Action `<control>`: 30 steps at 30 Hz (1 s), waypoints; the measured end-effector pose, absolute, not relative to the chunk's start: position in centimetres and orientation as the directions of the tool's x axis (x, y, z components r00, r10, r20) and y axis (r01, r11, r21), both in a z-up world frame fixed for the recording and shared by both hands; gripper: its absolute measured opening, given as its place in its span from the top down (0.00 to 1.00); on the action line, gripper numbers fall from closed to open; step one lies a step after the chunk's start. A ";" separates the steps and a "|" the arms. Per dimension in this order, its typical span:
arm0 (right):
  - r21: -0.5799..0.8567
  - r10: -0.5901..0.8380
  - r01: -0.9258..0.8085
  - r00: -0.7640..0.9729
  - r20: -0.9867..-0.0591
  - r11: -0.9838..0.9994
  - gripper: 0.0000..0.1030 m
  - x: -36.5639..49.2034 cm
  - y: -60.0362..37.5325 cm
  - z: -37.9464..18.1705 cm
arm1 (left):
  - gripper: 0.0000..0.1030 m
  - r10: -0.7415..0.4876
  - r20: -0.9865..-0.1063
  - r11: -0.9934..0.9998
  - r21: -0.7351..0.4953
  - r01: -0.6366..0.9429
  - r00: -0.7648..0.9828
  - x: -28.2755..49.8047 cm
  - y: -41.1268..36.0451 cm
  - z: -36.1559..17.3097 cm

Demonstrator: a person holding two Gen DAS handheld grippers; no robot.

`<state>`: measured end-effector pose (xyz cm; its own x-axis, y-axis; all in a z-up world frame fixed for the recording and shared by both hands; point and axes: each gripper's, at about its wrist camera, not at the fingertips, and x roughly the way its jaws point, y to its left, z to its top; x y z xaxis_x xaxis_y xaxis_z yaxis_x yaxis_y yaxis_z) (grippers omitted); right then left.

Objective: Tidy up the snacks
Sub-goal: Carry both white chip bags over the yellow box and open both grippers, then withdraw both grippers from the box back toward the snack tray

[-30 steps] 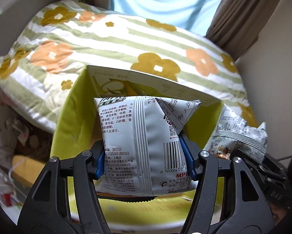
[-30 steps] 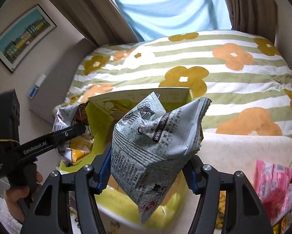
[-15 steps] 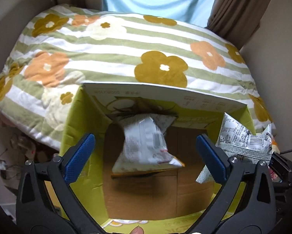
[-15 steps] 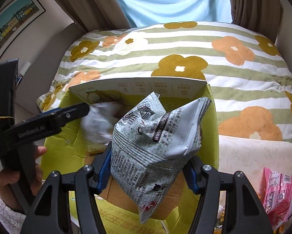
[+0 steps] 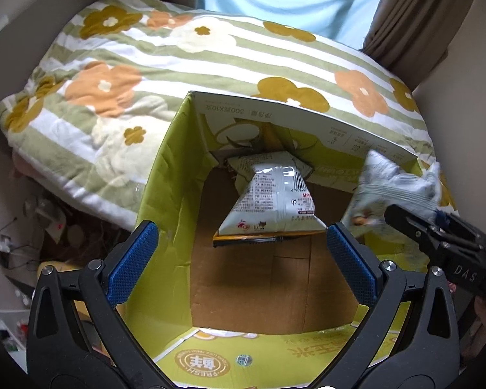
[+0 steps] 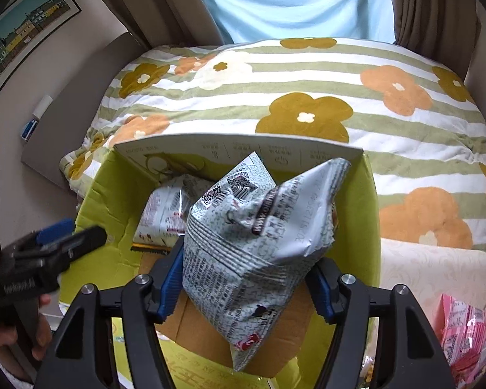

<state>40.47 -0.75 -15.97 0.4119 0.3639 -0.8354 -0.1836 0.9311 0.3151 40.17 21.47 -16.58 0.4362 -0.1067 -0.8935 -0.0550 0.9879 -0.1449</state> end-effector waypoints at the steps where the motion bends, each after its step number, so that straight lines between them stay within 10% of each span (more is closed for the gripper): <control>1: 0.318 0.370 -0.192 0.414 -0.831 0.928 0.17 40.6 -0.6 -16.0 | 0.00 -0.107 -0.893 0.988 -0.147 -0.057 0.437 40.0 21.5 -16.5; 2: 0.297 0.356 -0.202 0.407 -0.841 0.933 0.00 40.9 -0.4 -16.1 | 0.00 -0.108 -0.893 0.987 -0.149 -0.060 0.438 39.6 21.6 -16.4; 30: 0.142 0.218 -0.182 0.523 -0.824 0.973 0.00 34.0 -1.6 -9.7 | 0.00 -0.128 -0.851 0.991 -0.090 0.100 0.509 33.7 17.7 -10.7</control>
